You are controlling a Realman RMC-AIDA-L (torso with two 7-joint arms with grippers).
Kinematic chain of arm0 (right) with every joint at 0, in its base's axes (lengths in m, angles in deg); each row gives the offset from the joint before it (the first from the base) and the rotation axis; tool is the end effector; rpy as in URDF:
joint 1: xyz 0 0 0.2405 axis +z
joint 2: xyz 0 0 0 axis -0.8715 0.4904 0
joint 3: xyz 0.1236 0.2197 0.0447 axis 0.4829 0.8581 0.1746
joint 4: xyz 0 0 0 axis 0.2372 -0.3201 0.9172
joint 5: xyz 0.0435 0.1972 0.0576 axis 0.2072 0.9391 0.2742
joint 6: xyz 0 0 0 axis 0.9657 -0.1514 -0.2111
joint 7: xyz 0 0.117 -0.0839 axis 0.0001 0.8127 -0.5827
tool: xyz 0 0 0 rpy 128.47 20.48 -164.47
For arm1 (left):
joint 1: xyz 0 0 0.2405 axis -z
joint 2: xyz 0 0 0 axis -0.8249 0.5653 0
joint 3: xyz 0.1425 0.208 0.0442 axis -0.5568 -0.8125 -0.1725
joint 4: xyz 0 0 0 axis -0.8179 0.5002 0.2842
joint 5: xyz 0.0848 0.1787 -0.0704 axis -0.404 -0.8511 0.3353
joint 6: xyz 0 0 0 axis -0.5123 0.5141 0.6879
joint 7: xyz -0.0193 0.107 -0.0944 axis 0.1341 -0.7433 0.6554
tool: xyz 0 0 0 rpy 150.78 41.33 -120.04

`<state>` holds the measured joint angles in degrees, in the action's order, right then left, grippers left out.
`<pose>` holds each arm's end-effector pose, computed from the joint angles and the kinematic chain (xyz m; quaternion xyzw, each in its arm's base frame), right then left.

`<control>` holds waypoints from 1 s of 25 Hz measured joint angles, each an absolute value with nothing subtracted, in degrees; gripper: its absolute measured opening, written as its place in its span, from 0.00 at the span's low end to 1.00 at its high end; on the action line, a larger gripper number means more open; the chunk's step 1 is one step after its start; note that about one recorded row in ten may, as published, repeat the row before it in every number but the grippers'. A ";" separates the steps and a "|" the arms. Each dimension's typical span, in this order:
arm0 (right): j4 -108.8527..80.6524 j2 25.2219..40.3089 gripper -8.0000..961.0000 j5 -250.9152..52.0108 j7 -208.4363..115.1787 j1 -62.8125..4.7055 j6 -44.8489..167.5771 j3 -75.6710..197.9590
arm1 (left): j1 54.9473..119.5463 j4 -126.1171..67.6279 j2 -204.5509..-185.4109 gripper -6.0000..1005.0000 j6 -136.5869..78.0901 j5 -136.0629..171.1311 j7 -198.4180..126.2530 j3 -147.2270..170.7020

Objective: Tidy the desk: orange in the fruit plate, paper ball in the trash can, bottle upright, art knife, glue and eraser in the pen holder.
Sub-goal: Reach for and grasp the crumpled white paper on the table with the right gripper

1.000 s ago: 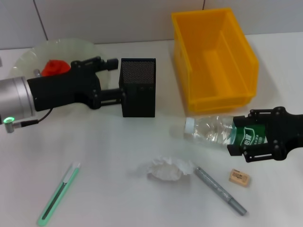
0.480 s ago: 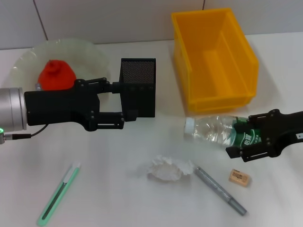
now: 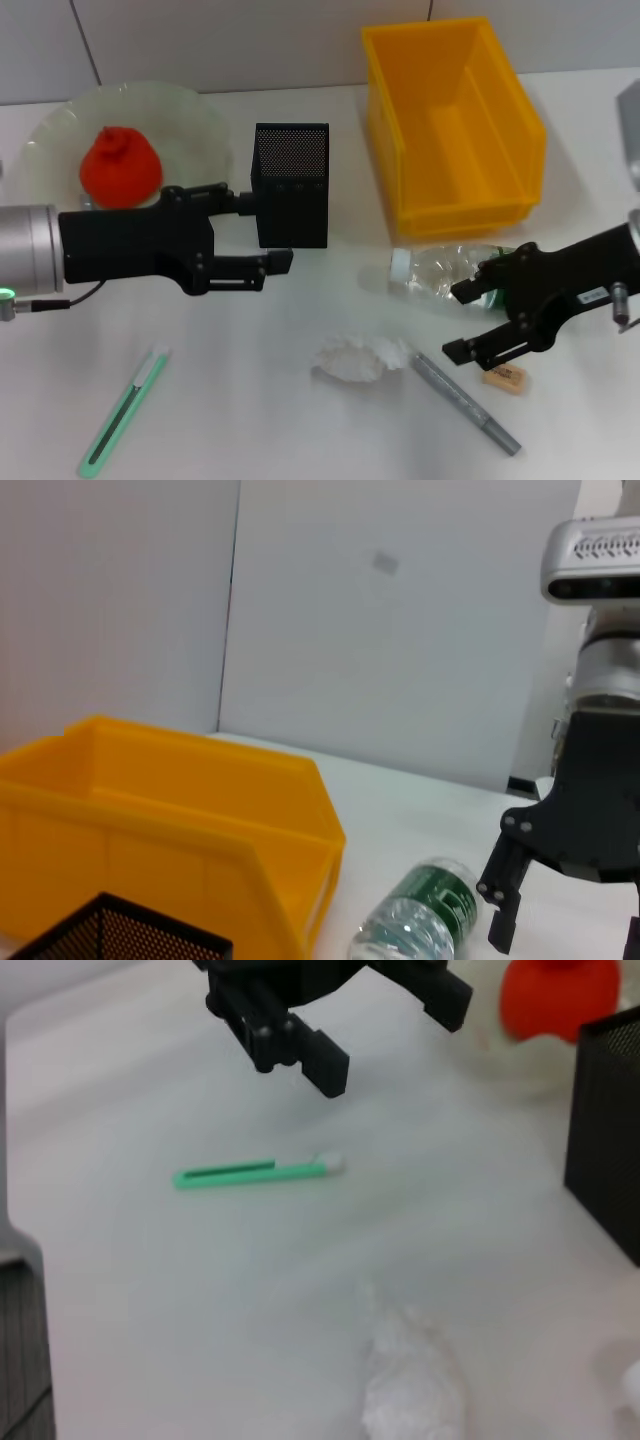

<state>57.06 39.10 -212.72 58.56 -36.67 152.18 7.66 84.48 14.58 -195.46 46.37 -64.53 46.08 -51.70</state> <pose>0.2230 0.3091 0.0319 -0.9786 0.1966 0.0043 0.0602 -0.2102 0.3401 -0.0091 -0.9606 -0.1248 -0.2350 0.0810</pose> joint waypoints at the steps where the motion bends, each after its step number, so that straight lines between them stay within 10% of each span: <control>1: 56.98 39.12 0.83 -213.29 59.23 -36.10 152.27 7.08 | 84.52 14.58 -195.55 0.82 46.36 -64.83 46.09 -51.63; 25: 56.95 39.23 0.83 -214.02 62.11 -31.97 148.55 0.10 | 82.65 14.92 -195.73 0.82 46.04 -71.64 45.95 -49.47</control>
<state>56.95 39.23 -214.02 62.11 -31.97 148.55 0.10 82.65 14.92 -195.73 46.04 -71.64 45.95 -49.47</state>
